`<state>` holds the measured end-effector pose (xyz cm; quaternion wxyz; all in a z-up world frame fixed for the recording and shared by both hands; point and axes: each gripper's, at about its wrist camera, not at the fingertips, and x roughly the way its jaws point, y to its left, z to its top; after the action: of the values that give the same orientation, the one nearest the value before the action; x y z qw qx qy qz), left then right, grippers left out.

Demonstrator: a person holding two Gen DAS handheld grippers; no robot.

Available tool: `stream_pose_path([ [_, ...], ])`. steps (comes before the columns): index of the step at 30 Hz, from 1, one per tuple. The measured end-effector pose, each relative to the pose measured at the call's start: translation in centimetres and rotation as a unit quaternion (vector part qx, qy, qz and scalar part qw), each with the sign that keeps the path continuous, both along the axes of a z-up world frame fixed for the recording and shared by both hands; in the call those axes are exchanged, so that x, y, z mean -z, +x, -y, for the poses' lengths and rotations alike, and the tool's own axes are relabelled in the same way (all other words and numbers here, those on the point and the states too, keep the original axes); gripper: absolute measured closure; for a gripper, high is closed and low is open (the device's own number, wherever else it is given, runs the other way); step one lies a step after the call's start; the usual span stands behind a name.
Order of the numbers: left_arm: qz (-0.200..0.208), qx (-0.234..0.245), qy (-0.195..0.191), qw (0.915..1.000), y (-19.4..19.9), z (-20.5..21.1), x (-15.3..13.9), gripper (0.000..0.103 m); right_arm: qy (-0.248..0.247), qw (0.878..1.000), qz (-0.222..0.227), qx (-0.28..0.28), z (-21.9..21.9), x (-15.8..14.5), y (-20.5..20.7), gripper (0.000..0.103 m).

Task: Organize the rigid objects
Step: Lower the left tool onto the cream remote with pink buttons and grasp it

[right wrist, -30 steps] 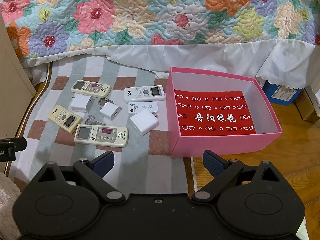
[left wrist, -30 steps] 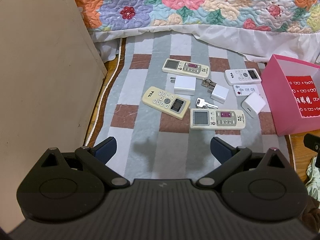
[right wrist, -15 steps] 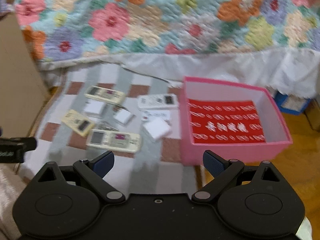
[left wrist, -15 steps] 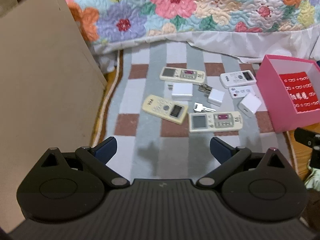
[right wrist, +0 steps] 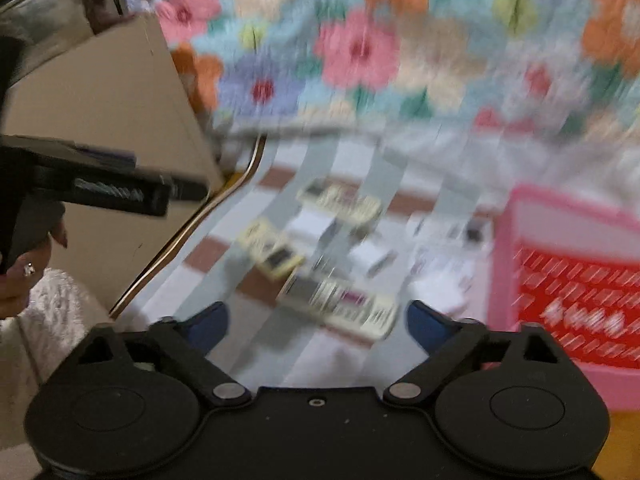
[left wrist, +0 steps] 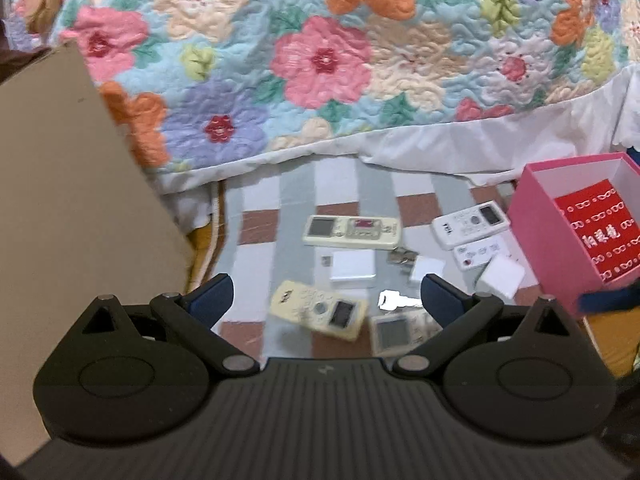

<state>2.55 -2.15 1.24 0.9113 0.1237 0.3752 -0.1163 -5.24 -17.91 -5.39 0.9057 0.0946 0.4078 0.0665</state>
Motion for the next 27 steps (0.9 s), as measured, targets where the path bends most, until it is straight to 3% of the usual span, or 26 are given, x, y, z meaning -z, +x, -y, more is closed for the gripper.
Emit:
stream_pose_path([
  [3,-0.055,-0.004,-0.034,0.9979,2.6,0.8,2.0,0.002,0.056,0.998,-0.027,0.021,1.5,2.4,2.0,0.017],
  [6,-0.111,-0.012,-0.045,0.9928,4.6,1.1,5.1,0.007,0.105,0.992,-0.049,0.039,2.6,5.0,3.5,0.024],
  [11,-0.173,-0.036,-0.091,0.9801,6.2,-0.7,10.7,0.011,0.148,0.984,-0.074,0.07,3.6,9.0,5.5,0.043],
  [14,-0.189,-0.06,-0.1,0.9751,6.9,-1.7,13.3,0.025,0.141,0.983,-0.069,0.094,3.8,10.4,6.0,0.059],
  [18,-0.184,-0.034,-0.078,0.9793,6.8,-0.5,14.5,0.025,0.083,0.987,-0.044,0.133,3.7,10.5,6.0,0.06],
  [21,-0.169,-0.03,-0.059,0.9834,6.5,0.7,15.0,0.025,0.099,0.981,-0.053,0.157,4.9,11.3,5.9,0.058],
  [25,-0.198,-0.046,-0.07,0.9767,7.1,0.8,16.4,0.025,0.124,0.973,-0.064,0.183,5.9,12.7,6.2,0.057],
  [26,-0.21,-0.05,-0.082,0.9729,7.3,0.5,16.8,0.025,0.128,0.972,-0.069,0.185,5.9,13.0,6.3,0.057],
  [27,-0.236,-0.057,-0.113,0.9635,7.7,0.0,17.4,0.025,0.135,0.97,-0.08,0.185,5.9,13.4,6.5,0.057],
])
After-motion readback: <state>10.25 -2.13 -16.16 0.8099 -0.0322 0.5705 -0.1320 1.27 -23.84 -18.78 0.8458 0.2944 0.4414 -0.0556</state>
